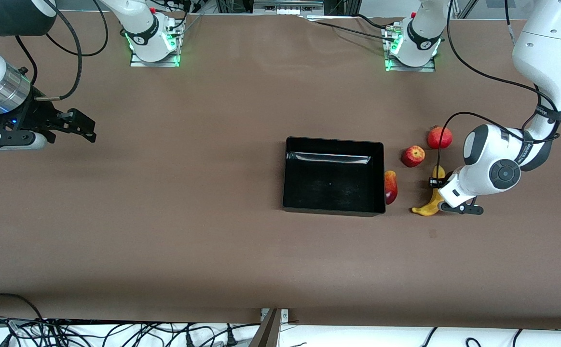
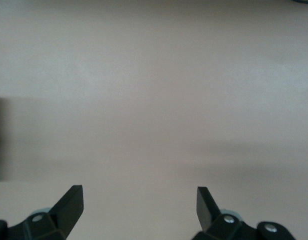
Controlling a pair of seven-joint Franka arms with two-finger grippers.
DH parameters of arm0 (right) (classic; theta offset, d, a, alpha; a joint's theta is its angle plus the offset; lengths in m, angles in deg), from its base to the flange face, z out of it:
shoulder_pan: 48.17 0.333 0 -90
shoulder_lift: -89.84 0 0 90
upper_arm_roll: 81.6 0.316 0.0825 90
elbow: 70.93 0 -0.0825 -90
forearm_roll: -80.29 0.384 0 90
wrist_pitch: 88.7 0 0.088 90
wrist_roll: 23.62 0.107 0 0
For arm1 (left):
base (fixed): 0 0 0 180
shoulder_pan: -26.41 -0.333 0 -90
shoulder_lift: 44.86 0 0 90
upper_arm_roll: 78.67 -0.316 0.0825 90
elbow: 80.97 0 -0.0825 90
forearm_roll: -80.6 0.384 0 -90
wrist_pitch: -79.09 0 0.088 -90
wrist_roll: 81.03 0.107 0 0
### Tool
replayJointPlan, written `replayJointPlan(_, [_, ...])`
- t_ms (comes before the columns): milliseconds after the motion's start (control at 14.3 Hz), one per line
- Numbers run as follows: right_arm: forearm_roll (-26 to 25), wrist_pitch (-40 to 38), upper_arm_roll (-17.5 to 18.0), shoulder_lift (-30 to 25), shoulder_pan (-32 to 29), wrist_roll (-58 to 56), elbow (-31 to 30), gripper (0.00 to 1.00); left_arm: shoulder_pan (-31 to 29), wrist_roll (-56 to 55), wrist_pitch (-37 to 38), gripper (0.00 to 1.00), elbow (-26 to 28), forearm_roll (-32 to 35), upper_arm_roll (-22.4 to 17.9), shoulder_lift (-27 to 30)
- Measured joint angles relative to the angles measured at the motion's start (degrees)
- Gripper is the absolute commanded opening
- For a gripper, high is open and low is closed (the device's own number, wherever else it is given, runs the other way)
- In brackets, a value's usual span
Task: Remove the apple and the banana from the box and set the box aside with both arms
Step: 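Open the left gripper and raise it away from the banana, then move the right gripper to the black box rim and grasp it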
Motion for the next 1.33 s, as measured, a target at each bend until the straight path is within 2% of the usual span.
replayJointPlan(210, [0.0, 0.0, 0.0, 0.0, 0.0, 0.0, 0.0, 1.0, 0.0, 0.0, 5.9, 1.0, -1.7, 0.0, 2.1, 1.5])
replayJointPlan(490, [0.0, 0.1, 0.1, 0.0, 0.5, 0.0, 0.0, 1.0, 0.0, 0.0, 17.7, 1.0, -6.9, 0.0, 7.4, 9.9])
replayJointPlan(700, [0.0, 0.6, 0.2, 0.0, 1.9, 0.0, 0.0, 1.0, 0.0, 0.0, 29.3, 1.0, -14.8, -0.7, 10.5, 15.8])
replayJointPlan(909, [0.0, 1.2, 0.2, 0.8, 2.2, 0.0, 0.0, 1.0, -0.1, -0.1, 35.6, 1.0, -22.7, -7.6, 10.1, 18.9])
replayJointPlan(979, [0.0, 1.2, 0.2, 1.4, 2.6, 0.0, 0.0, 1.0, 0.6, -0.1, 36.2, 1.0, -23.5, -10.5, 8.0, 20.3])
replayJointPlan(1119, [0.0, 1.2, 0.3, 3.4, 3.7, 0.0, -0.1, 1.0, 6.3, 0.1, 37.0, 1.0, -23.7, -16.2, -1.8, 23.9])
replayJointPlan(1259, [0.0, 1.1, 0.3, 6.5, 4.8, 0.0, -0.2, 1.0, 13.4, 0.2, 37.5, 1.0, -23.1, -17.7, -11.4, 26.7])
replayJointPlan(1329, [0.0, 1.2, 0.3, 8.0, 5.2, 0.0, -0.2, 1.0, 16.0, 0.2, 37.5, 1.0, -21.8, -17.8, -14.6, 28.1])
